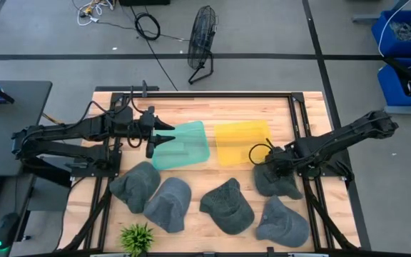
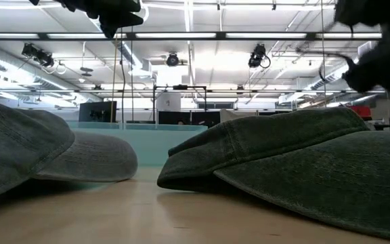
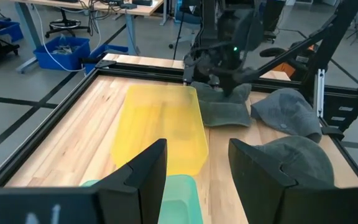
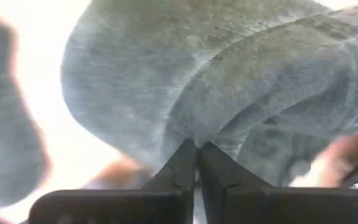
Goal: Pick & Place hat
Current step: Put the right black cap into the yellow bin
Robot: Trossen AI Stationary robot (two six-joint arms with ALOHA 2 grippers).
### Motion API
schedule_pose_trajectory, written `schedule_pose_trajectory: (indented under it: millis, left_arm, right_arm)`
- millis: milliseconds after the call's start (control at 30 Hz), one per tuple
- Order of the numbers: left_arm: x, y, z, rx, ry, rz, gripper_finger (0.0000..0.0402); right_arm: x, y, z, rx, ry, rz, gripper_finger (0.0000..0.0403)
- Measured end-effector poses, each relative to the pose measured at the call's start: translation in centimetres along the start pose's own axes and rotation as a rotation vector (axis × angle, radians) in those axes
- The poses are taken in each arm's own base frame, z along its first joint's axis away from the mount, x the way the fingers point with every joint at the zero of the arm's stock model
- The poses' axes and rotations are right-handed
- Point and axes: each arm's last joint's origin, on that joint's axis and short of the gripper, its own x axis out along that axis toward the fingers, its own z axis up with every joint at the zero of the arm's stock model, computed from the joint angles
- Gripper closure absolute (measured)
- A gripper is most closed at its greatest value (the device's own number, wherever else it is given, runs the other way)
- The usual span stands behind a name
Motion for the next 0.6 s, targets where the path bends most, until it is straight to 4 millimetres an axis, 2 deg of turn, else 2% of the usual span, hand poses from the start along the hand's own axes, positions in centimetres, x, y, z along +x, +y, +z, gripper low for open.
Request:
schedule_pose_trajectory:
  millis: [200,300,433,533,600]
  left_arm:
    - [0.0,0.0,0.0,-0.009,-0.001,0.000,0.0225]
    - [0.0,0.0,0.0,-0.009,-0.003,0.000,0.0225]
    - [0.0,0.0,0.3,-0.007,-0.027,-0.001,0.0225]
    - [0.0,0.0,0.5,-0.005,-0.048,-0.003,0.0225]
    - [0.0,0.0,0.5,-0.004,-0.052,-0.003,0.0225]
  right_arm:
    - [-5.5,3.3,-0.9,-0.082,0.028,0.153,0.0399]
    - [-8.2,4.2,-1.3,-0.128,-0.041,0.189,0.0400]
    - [-10.6,4.9,-0.9,-0.253,-0.309,0.193,0.0401]
    - [-11.3,4.9,0.1,-0.328,-0.574,0.099,0.0401]
    - [-11.3,4.8,0.9,-0.315,-0.722,0.026,0.0401]
